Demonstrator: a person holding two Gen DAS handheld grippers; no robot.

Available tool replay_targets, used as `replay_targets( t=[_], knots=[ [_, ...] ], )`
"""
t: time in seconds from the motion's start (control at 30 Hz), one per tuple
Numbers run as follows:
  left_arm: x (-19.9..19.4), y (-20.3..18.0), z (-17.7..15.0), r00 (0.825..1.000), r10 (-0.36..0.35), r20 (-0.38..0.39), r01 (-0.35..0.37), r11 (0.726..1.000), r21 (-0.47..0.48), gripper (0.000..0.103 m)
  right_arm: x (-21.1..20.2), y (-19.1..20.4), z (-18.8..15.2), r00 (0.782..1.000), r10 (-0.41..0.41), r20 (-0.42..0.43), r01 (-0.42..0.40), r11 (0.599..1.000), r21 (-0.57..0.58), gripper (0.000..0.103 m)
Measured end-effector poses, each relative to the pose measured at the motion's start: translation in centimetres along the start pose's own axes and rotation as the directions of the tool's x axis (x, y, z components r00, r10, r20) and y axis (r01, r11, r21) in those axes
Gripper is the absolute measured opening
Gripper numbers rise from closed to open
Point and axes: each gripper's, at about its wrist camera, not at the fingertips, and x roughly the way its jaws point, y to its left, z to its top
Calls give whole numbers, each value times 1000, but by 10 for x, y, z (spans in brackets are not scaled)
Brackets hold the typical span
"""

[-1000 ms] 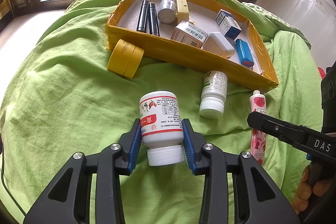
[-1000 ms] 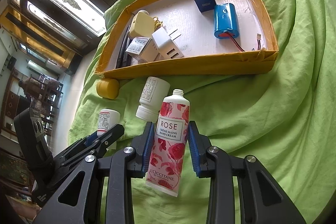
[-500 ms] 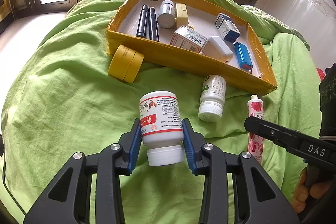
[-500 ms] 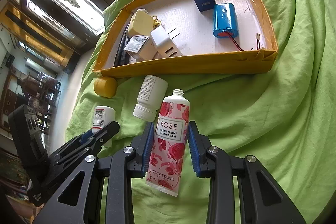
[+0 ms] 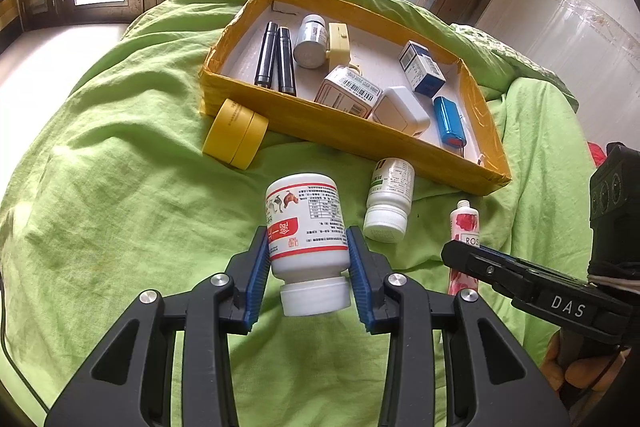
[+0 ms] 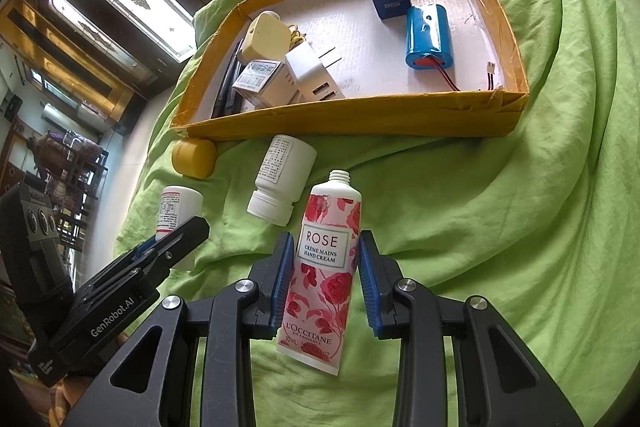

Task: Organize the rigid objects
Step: 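Lift the pill bottle with the left tool while the right tool lifts the cream tube over the tray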

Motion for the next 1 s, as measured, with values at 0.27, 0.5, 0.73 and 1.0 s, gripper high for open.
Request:
replay_targets(
  t=[0.27,0.5,0.73,1.0],
  knots=[
    [-2,-1,-1,1000,17,2,-17,1000,15,35,-4,0,1,1000,5,12,-5,1000,2,29],
    [1,-5,-2,999,44,-2,-44,998,43,35,-9,-1,0,1000,8,21,-8,1000,-1,29],
    [3,-7,-3,998,64,-5,-63,996,57,35,-18,-1,9,999,29,41,-30,1000,11,29],
    [4,-11,0,997,78,-19,-76,995,66,35,-51,-3,33,990,54,130,-55,998,9,29]
  ],
)
